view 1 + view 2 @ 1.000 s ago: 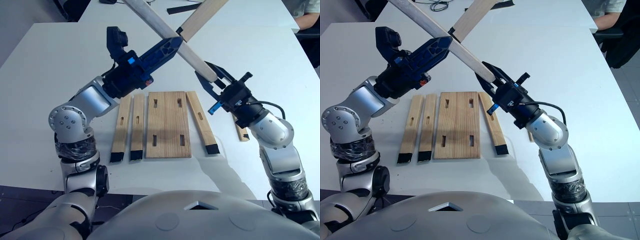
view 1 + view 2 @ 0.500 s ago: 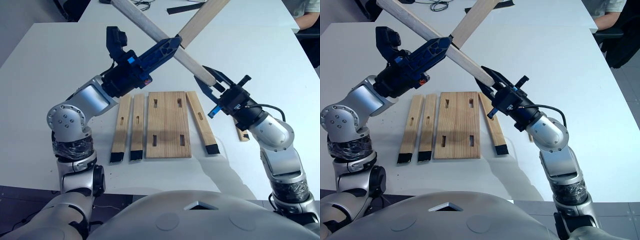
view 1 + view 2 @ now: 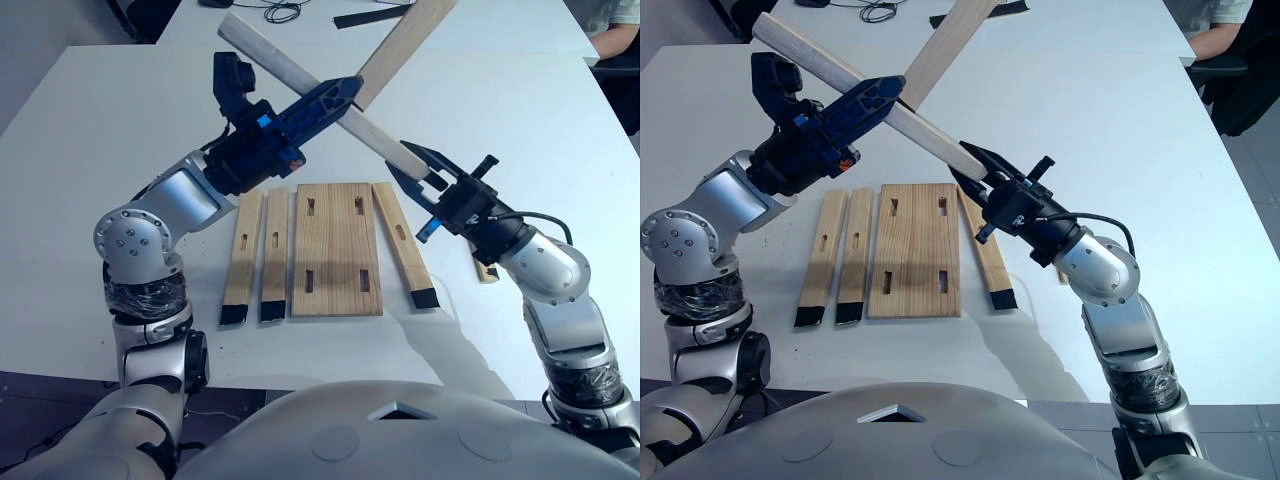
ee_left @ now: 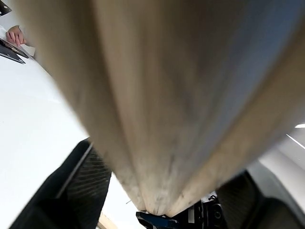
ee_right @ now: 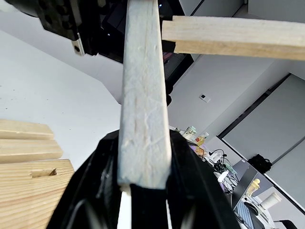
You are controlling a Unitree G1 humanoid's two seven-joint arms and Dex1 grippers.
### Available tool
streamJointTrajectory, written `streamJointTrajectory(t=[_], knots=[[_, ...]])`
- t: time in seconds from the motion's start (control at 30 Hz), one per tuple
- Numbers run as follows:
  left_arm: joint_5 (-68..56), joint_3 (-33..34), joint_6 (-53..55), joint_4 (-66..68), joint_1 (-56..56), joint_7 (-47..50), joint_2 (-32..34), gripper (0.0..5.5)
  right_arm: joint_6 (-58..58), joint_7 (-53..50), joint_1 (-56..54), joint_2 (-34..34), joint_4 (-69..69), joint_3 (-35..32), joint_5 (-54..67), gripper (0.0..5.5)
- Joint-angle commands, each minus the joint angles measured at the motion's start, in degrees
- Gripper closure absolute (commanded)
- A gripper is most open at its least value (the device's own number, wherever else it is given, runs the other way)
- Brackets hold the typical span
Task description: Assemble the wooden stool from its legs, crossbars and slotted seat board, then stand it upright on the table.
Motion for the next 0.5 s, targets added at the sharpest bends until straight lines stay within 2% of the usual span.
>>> streamJointTrajectory(t=[0.03,0.1,0.5], knots=[[-0.48,-0.35,-0.17,-1.63,0.60,-0.68,0.65,3.09,-0.83,0.83,-0.56,-0.58,-0.34,-0.61,0.54,4.45],[-0.43,-0.49,-0.36,-1.87,0.74,-1.00,0.64,3.35,-0.87,0.99,-0.82,-0.67,-0.24,-0.77,0.68,4.45],[-0.33,-1.08,-1.23,-2.22,1.12,-1.79,0.91,3.35,-0.99,1.46,-1.01,-0.77,-0.47,-0.70,0.69,4.45]])
